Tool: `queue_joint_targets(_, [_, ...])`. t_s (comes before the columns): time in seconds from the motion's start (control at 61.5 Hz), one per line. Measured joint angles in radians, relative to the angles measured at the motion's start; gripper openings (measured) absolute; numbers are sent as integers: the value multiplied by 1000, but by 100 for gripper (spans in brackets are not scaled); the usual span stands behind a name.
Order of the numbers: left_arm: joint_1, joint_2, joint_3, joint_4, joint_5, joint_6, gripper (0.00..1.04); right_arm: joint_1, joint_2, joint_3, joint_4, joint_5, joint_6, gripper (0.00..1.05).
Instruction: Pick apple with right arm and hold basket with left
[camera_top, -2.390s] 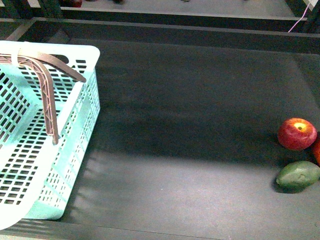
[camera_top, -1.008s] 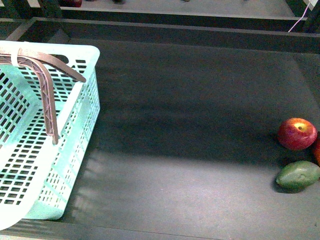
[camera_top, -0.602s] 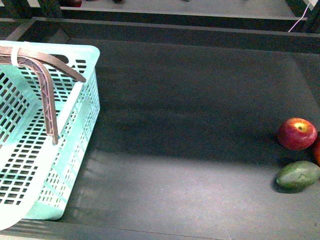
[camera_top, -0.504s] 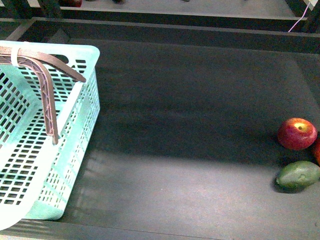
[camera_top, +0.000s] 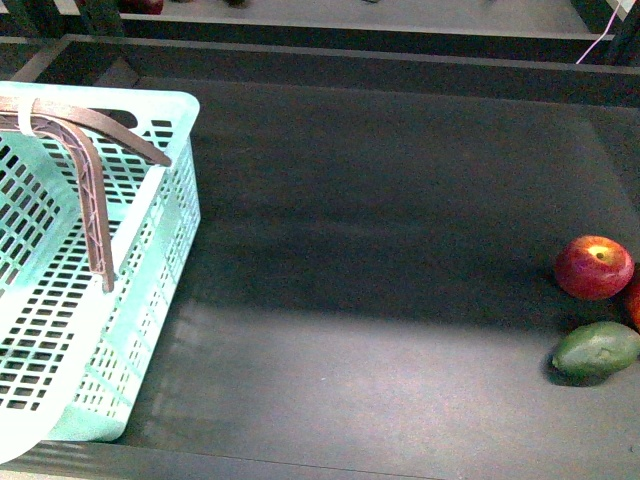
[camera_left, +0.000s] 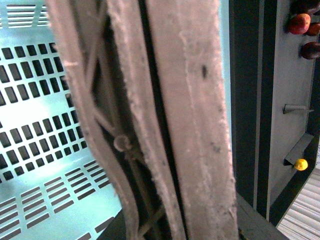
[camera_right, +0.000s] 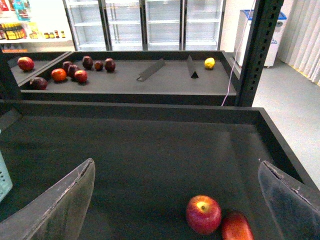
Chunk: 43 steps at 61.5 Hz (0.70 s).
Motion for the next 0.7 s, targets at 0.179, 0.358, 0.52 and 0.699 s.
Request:
queue_joint_targets(0.179, [-33,-69,-21,-46,18,32,17,0,0,0,0,0,0,96])
queue_joint_targets(0.358, [-109,-183,-43,-95,18,126,17,0,0,0,0,0,0,96])
queue_joint_targets(0.52, [-213,-274,-43,-160,2,146,17,0,0,0,0,0,0,96])
queue_joint_targets(0.699, [-397,-314,-4,-232,-9,156,17,0,0,0,0,0,0,96])
